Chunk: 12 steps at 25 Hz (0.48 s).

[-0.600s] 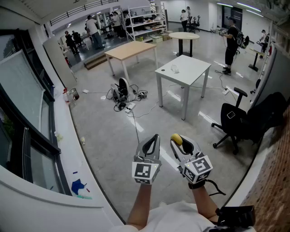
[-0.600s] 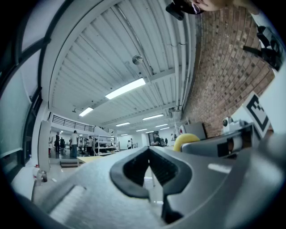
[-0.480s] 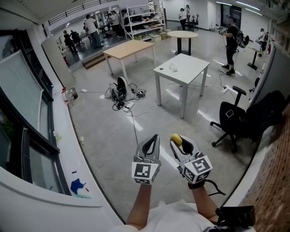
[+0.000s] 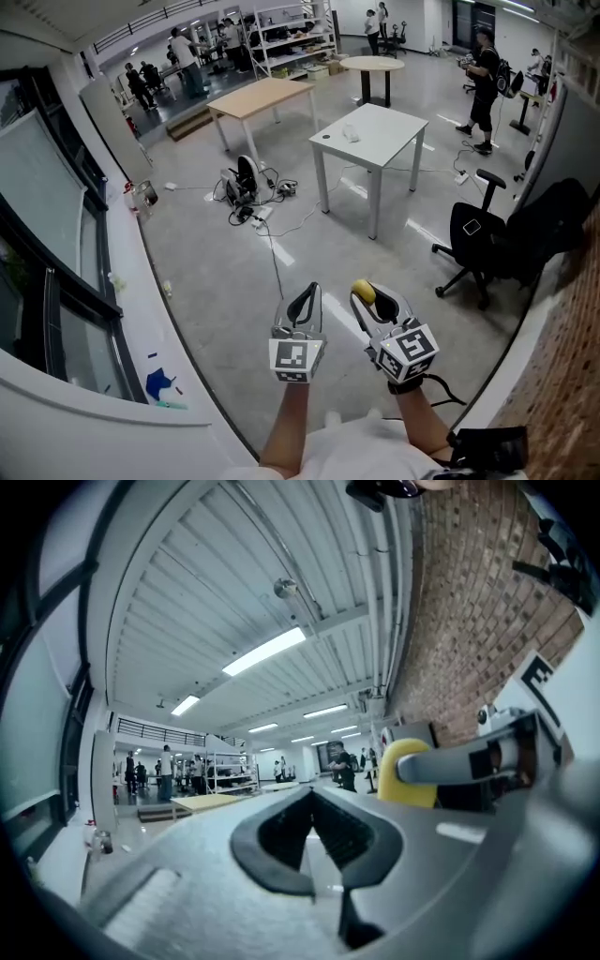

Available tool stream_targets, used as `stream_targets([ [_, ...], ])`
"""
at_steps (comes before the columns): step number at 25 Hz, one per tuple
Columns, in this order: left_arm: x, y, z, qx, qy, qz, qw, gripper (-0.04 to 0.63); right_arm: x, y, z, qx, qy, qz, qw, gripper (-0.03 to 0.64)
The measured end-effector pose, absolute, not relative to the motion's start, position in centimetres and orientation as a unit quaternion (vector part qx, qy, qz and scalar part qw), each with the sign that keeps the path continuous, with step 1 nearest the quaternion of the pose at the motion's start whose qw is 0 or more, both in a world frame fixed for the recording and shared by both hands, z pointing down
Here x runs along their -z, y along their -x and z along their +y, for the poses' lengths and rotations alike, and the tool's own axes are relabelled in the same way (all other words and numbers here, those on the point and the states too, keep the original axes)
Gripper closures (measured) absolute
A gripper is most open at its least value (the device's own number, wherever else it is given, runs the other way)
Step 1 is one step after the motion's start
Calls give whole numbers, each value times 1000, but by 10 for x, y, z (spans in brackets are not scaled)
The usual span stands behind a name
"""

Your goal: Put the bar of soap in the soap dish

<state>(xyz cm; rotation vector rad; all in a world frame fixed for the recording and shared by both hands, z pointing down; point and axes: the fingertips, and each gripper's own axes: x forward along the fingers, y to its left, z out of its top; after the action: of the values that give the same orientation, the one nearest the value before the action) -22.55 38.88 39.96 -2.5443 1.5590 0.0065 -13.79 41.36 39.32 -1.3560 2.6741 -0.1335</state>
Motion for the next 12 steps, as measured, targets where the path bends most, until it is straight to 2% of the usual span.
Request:
stream_targets([
  [6, -391, 217, 384, -14, 843, 532, 81, 595, -396, 123, 420, 52, 449, 889, 73, 489],
  [12, -396, 177, 385, -11, 855, 512, 79, 595, -401, 92, 424, 55, 459, 883, 77, 489],
])
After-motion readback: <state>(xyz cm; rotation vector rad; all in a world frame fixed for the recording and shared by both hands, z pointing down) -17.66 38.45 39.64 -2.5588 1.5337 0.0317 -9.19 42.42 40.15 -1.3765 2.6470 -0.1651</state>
